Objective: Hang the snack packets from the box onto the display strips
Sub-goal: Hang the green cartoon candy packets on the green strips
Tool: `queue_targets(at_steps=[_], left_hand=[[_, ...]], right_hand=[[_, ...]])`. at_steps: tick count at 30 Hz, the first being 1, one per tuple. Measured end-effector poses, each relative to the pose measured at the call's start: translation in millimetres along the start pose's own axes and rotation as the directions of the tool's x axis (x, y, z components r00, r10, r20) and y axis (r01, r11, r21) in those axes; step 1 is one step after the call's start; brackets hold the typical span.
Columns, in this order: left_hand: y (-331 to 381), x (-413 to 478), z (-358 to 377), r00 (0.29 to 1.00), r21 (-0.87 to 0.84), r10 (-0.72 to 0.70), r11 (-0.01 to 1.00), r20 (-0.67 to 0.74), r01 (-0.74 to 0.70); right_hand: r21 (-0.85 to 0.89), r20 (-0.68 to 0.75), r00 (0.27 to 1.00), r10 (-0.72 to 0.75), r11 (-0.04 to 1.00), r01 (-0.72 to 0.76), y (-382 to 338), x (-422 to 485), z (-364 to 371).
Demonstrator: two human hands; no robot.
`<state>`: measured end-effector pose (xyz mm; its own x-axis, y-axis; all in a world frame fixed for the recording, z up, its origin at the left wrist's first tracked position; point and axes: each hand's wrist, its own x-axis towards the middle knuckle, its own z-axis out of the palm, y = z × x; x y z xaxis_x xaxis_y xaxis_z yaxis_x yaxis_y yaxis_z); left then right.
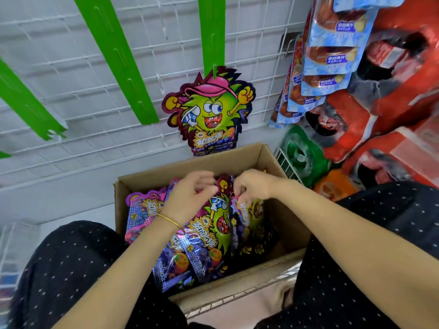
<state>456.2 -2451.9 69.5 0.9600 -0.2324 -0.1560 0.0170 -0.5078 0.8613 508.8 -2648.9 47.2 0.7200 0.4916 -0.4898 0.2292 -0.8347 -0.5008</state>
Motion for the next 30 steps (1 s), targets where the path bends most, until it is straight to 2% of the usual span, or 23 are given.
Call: queue_targets(at_steps=[2,3,5,6,8,9,11,12,13,14,15,16,17,19,21,22,23,25,26,28,30], left_hand=[[4,4,7,0.987,0.053,-0.054,0.997,0.151,0.047],[5,6,10,0.988,0.122,-0.038,0.992,0.147,0.020],[11,10,8,0.999,0.225,0.003,0.974,0.038,-0.012],[15,10,4,0.999,0.222,0.021,0.975,-0.025,-0.015],[19,10,-9,0.994,0.072,0.013,0.997,-0.106,-0.006],[19,11,-18,0.991,-0.026,-0.025,0.999,-0.134,0.021],[15,11,-34,0.979,-0.191,-0.100,0.979,-0.175,0.066],[11,12,-41,0.973,-0.259,-0.139,0.962,-0.185,0.088],[7,13,-46,0.965,-0.329,-0.175,0.939,-0.196,0.104],[4,14,-50,0.957,-0.395,-0.210,0.911,-0.202,0.116],[2,15,-53,0.949,-0.463,-0.241,0.878,-0.204,0.124],[0,16,-54,0.944,-0.516,-0.263,0.847,-0.200,0.127],[-2,16,-54,0.940,-0.557,-0.277,0.821,-0.196,0.126],[-4,16,-53,0.939,-0.612,-0.293,0.780,-0.178,0.128],[-5,16,-52,0.938,-0.658,-0.315,0.738,-0.142,0.148],[-3,18,-52,0.934,-0.667,-0.331,0.727,-0.131,0.164],[-2,21,-52,0.927,-0.654,-0.344,0.737,-0.148,0.169],[8,30,-60,0.900,-0.449,-0.303,0.882,-0.313,0.141],[19,36,-67,0.886,-0.268,-0.216,0.957,-0.411,0.108],[51,50,-80,0.850,0.016,0.054,0.998,-0.524,-0.053],[91,67,-90,0.807,0.098,0.243,0.969,-0.538,-0.226]], right_hand=[[0.168,-0.113,0.993,-0.029,0.985,0.048,-18,-9,-21],[0.232,-0.172,0.984,-0.035,0.970,0.075,-25,-13,-28],[0.342,-0.281,0.959,-0.037,0.930,0.136,-35,-22,-39],[0.400,-0.340,0.940,-0.023,0.901,0.167,-36,-25,-44],[0.502,-0.508,0.856,0.096,0.840,0.204,-27,-27,-52],[0.510,-0.600,0.778,0.186,0.838,0.193,-20,-28,-56],[0.456,-0.698,0.627,0.346,0.890,0.017,3,-28,-59],[0.470,-0.682,0.603,0.414,0.880,-0.072,12,-28,-58],[0.567,-0.597,0.629,0.498,0.817,-0.108,20,-27,-54],[0.723,-0.445,0.692,0.568,0.684,-0.096,21,-27,-49],[0.862,-0.250,0.782,0.570,0.499,-0.088,20,-28,-44],[0.934,-0.096,0.857,0.507,0.344,-0.098,18,-27,-39],[0.966,-0.022,0.905,0.424,0.241,-0.090,16,-27,-35],[0.995,-0.055,0.933,0.356,0.093,0.024,11,-25,-31],[0.990,-0.136,0.911,0.388,0.016,0.141,8,-22,-35],[0.985,-0.169,0.903,0.395,0.024,0.173,6,-23,-41],[0.978,-0.210,0.892,0.402,0.080,0.194,4,-27,-50],[0.922,-0.362,0.864,0.350,0.273,0.276,-3,-38,-72],[0.860,-0.464,0.834,0.300,0.378,0.342,-9,-45,-85],[0.654,-0.649,0.740,0.175,0.626,0.425,-26,-58,-110],[0.390,-0.743,0.669,0.007,0.817,0.424,-40,-60,-132]])
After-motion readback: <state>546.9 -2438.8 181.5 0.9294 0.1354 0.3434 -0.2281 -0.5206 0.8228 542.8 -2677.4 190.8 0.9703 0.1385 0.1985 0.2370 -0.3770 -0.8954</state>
